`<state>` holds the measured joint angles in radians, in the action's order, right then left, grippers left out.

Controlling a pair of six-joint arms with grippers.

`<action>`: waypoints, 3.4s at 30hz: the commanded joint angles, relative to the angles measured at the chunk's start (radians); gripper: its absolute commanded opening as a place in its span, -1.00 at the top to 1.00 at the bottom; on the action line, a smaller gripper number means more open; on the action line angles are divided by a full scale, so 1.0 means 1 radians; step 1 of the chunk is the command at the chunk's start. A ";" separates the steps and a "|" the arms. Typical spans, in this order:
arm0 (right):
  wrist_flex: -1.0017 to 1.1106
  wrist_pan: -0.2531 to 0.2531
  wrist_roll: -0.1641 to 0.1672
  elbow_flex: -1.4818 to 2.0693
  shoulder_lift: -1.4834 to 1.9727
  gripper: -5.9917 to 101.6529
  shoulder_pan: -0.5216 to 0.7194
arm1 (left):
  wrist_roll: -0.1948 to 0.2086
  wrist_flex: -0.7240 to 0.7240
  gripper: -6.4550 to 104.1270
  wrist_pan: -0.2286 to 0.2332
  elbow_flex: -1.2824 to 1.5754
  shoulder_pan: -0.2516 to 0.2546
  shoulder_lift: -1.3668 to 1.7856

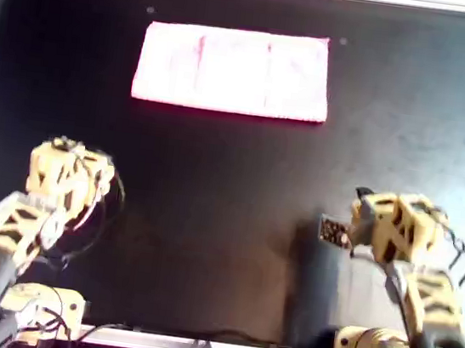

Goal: Fold a cloth

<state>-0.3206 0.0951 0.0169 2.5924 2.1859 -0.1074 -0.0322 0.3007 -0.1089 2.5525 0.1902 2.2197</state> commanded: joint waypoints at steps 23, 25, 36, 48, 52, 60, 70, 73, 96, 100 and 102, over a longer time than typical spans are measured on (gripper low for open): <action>0.048 0.127 -0.008 -1.147 -1.131 -0.55 -0.106 | -0.008 -0.031 -0.58 0.011 -0.983 -0.002 -1.026; 0.046 0.100 -0.008 -1.198 -1.163 -0.55 -0.109 | -0.008 -0.031 -0.58 0.011 -1.028 -0.006 -1.069; 0.046 -0.052 -0.005 -1.358 -1.266 -0.55 -0.166 | -0.008 -0.031 -0.58 0.011 -1.232 -0.009 -1.250; 0.043 -0.046 -0.005 -1.516 -1.371 -0.52 -0.169 | -0.008 -0.029 -0.58 0.011 -1.298 -0.009 -1.299; 0.041 -0.041 -0.003 -1.517 -1.371 -0.37 -0.169 | -0.009 -0.029 -0.58 0.011 -1.299 -0.009 -1.299; 0.041 -0.037 0.009 -1.519 -1.371 -0.23 -0.169 | -0.009 -0.029 -0.58 0.011 -1.333 -0.009 -1.335; 0.041 -0.035 0.011 -1.597 -1.425 -0.23 -0.169 | -0.009 -0.026 -0.58 0.012 -1.424 -0.009 -1.405; 0.041 -0.035 0.011 -1.597 -1.433 -0.23 -0.170 | -0.009 -0.026 -0.58 0.012 -1.424 -0.009 -1.405; 0.044 -0.034 -0.005 -1.600 -1.443 0.94 -0.222 | 0.003 -0.028 0.38 -0.005 -1.427 -0.008 -1.404; 0.044 -0.034 -0.005 -1.600 -1.443 0.91 -0.222 | 0.008 -0.028 0.64 -0.006 -1.428 0.003 -1.397; 0.044 -0.034 -0.005 -1.600 -1.443 0.90 -0.218 | 0.008 -0.029 0.82 -0.006 -1.428 0.003 -1.393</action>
<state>-0.3206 0.0552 0.0169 1.0692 0.7133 -0.3206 -0.0307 0.2777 -0.1089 1.1520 0.1902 0.8099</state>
